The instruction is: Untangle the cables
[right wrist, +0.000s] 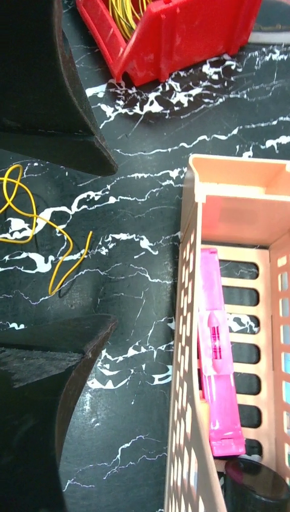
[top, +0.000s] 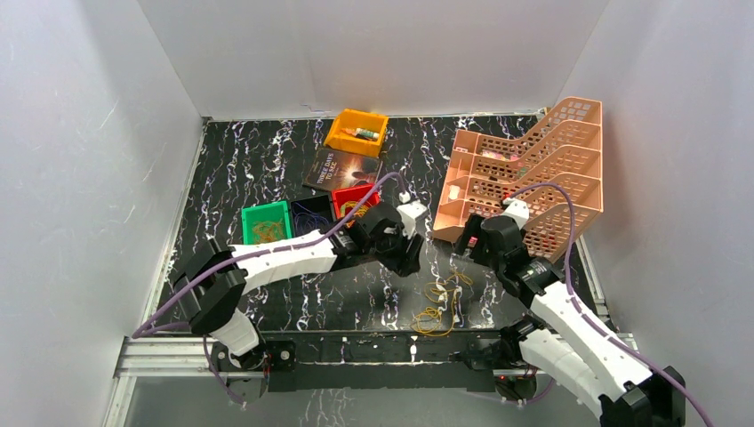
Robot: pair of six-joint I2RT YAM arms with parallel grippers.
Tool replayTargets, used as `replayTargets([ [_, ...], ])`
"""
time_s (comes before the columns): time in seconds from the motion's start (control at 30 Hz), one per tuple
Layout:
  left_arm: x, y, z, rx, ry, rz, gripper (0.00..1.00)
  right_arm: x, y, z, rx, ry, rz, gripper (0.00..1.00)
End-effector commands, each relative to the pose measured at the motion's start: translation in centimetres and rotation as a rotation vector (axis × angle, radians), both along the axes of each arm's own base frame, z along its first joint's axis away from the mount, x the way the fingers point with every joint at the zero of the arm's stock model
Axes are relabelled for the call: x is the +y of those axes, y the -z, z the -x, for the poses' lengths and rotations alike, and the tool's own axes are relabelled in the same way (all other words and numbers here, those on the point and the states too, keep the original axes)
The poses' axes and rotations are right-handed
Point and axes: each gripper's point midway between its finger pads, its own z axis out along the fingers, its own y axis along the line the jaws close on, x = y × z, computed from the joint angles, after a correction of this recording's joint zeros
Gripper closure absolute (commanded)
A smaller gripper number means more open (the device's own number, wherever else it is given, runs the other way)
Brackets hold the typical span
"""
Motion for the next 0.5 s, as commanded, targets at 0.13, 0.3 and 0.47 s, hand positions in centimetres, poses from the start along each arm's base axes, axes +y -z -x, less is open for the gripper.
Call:
replayTargets([
  [0.13, -3.2, -2.3, 3.9, 0.042, 0.209, 0.254, 0.49, 2.1, 0.9, -0.2, 0.069, -0.099, -0.168, 0.08],
  [0.3, -3.9, -1.3, 4.2, 0.056, 0.257, 0.244, 0.48, 2.6, 1.3, -0.1, 0.085, -0.134, -0.189, 0.08],
  [0.47, -5.0, 0.0, 4.3, 0.053, 0.290, 0.207, 0.48, 2.5, 1.3, 0.1, 0.081, -0.139, -0.190, 0.08],
])
